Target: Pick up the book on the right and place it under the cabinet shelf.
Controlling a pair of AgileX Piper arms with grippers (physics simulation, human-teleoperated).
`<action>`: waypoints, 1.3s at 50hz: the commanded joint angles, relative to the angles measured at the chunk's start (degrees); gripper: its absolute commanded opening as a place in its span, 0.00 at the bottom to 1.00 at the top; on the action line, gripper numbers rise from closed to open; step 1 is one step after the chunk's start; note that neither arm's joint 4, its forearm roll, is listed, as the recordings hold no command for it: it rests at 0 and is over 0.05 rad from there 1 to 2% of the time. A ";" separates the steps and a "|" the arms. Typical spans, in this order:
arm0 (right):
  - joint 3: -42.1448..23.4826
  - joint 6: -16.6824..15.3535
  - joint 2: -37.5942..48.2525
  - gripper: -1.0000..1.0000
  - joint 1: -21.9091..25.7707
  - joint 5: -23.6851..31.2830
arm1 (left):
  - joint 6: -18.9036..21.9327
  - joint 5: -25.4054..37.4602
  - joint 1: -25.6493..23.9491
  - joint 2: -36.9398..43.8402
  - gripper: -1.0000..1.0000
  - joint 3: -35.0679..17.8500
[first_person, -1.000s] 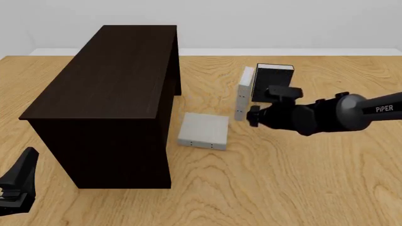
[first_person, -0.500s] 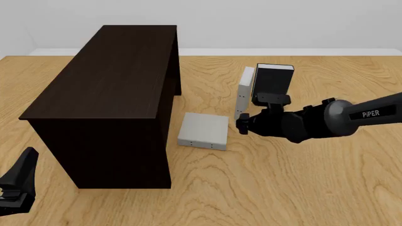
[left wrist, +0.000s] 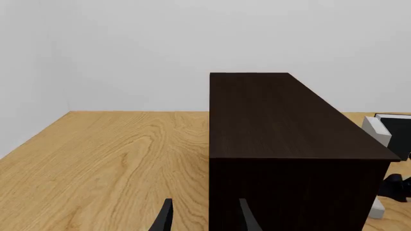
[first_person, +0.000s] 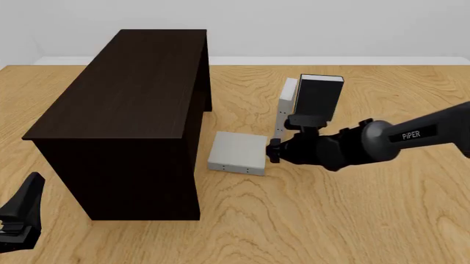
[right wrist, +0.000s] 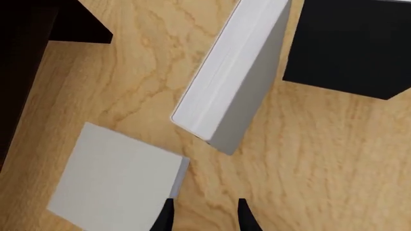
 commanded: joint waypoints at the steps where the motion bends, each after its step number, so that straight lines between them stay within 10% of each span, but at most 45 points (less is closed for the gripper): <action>1: -2.00 2.35 2.14 1.00 1.76 -1.00 | -0.02 0.61 -0.08 -0.48 1.00 0.02; 65: -12.02 2.74 4.86 1.00 11.75 4.32 | -0.02 0.62 -0.05 -0.52 1.00 0.02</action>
